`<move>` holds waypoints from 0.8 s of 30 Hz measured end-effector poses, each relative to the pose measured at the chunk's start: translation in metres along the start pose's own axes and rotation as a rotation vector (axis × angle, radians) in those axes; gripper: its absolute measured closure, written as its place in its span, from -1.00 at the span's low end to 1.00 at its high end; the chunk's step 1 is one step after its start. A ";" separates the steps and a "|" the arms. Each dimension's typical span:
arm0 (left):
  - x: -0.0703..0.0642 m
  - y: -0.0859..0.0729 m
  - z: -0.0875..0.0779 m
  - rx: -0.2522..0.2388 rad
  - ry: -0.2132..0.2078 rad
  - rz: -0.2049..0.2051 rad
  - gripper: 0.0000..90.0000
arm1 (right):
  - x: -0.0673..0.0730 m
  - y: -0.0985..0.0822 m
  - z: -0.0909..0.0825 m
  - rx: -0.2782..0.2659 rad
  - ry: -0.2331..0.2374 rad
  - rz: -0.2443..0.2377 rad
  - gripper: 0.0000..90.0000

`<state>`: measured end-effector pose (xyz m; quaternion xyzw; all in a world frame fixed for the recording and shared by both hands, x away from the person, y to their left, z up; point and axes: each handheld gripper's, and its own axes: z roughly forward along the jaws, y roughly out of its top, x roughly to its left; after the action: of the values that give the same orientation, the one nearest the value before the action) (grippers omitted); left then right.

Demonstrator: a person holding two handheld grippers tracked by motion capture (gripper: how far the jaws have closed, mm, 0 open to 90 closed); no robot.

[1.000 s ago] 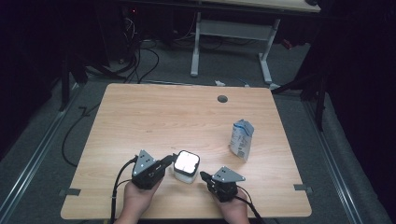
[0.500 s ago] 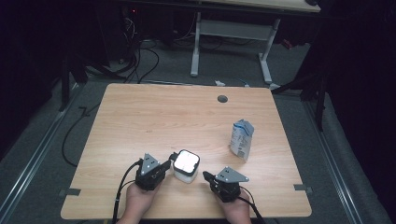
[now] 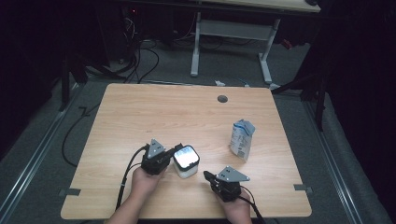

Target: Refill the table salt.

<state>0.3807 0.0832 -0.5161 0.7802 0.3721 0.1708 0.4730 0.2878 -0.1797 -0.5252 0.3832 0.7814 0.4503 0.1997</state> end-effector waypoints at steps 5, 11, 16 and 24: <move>0.005 0.003 0.015 0.010 -0.020 0.011 1.00 | -0.001 0.000 -0.001 0.000 -0.005 0.001 1.00; 0.010 0.000 0.002 -0.014 0.014 -0.011 0.94 | -0.002 -0.001 -0.002 0.001 -0.008 0.000 1.00; 0.021 -0.011 -0.033 -0.033 0.077 -0.023 0.76 | -0.001 0.000 0.005 0.016 -0.018 -0.002 1.00; 0.041 -0.045 -0.090 -0.034 0.168 -0.058 0.40 | -0.008 0.018 0.021 0.029 -0.062 -0.011 1.00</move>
<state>0.3334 0.1813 -0.5138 0.7437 0.4301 0.2281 0.4581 0.3139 -0.1689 -0.5206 0.3956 0.7832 0.4259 0.2207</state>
